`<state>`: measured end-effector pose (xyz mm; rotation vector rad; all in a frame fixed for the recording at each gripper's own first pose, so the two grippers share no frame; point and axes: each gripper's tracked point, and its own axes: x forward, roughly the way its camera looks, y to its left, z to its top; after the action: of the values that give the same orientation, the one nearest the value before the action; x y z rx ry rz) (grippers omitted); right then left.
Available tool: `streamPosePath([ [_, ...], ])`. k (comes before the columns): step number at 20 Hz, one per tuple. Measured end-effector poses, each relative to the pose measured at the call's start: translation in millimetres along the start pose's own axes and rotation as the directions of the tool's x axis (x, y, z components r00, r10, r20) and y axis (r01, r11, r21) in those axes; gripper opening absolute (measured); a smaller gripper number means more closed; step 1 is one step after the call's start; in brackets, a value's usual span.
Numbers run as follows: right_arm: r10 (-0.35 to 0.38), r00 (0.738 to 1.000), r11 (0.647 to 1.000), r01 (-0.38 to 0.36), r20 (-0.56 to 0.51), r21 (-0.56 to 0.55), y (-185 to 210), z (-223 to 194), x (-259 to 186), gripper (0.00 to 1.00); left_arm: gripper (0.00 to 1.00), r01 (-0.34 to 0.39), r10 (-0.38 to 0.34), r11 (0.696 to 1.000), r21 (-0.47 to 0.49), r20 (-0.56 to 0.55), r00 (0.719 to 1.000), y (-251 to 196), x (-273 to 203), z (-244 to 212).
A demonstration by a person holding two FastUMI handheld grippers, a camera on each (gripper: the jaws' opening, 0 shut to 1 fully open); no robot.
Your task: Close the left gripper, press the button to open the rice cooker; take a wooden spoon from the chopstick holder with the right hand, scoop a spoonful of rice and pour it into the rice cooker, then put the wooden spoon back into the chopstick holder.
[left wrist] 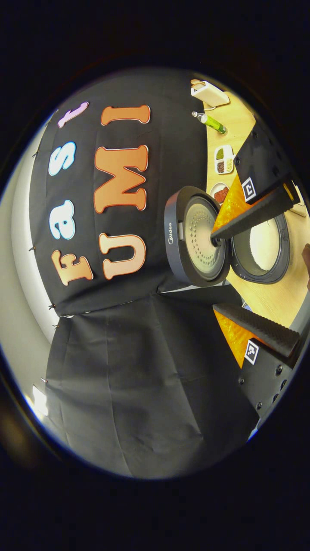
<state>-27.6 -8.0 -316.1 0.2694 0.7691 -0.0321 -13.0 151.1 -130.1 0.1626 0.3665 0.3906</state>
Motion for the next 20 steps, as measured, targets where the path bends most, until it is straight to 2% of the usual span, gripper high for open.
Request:
streamPosePath([
  [11,-0.021,0.995,0.995,0.030,-0.093,0.096,-24,-60,25,0.11,1.00,0.036,-0.036,0.999,0.019,0.003,0.999,-22,1,26],
  [13,-0.024,0.992,0.993,0.038,-0.121,0.111,-28,-70,28,0.12,0.93,0.048,-0.048,0.999,0.026,0.020,0.999,-29,5,37],
  [14,-0.028,0.989,0.993,0.044,-0.142,0.110,-30,-77,28,0.09,0.93,0.056,-0.057,0.998,0.028,0.030,0.998,-33,8,43],
  [15,-0.023,0.991,0.992,0.039,-0.129,0.124,-31,-71,27,0.13,0.93,0.069,-0.070,0.997,0.024,0.039,0.997,-39,9,50],
  [16,-0.015,0.989,0.990,0.035,-0.148,0.135,-30,-77,29,0.14,1.00,0.087,-0.087,0.996,0.018,0.046,0.995,-43,11,56],
  [19,-0.035,0.971,0.984,0.075,-0.238,0.162,-42,-96,25,0.19,1.00,0.127,-0.128,0.992,0.014,0.060,0.990,-55,24,77],
  [20,-0.018,0.966,0.980,0.068,-0.257,0.186,-41,-101,25,0.28,1.00,0.131,-0.132,0.991,0.018,0.061,0.989,-58,29,83],
])
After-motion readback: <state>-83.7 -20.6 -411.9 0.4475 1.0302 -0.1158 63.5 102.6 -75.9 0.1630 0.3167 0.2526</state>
